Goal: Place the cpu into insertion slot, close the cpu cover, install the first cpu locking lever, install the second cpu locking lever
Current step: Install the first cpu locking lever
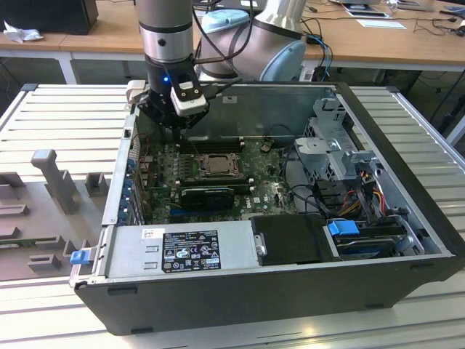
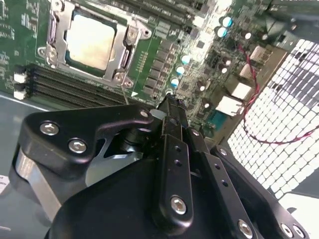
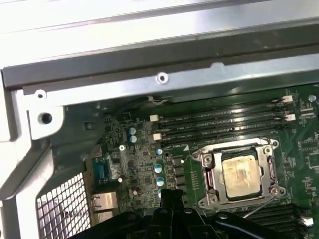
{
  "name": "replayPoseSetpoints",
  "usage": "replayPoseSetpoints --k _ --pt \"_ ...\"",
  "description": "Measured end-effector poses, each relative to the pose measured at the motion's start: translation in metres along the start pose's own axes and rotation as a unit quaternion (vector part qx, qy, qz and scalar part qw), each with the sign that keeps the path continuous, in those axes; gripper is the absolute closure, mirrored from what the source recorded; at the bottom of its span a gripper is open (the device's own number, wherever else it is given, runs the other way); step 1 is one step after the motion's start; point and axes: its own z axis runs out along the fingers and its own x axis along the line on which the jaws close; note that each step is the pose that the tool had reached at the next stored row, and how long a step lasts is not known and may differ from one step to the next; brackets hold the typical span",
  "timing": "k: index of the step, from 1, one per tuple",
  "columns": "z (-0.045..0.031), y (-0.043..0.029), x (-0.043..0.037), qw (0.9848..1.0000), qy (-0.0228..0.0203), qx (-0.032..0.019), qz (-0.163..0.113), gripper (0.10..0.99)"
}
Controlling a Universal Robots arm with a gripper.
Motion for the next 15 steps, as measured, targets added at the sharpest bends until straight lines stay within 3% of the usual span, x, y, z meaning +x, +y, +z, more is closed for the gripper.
replayPoseSetpoints --k 9,14,15 --pt "0.0045 0.0224 0.0023 0.9999 0.0004 -0.0005 -0.014 0.980" --pt "0.0049 0.0260 -0.0130 0.9999 0.0004 -0.0005 -0.015 0.980" --pt "0.0050 0.0277 -0.0239 0.9999 0.0004 -0.0004 -0.015 0.980"
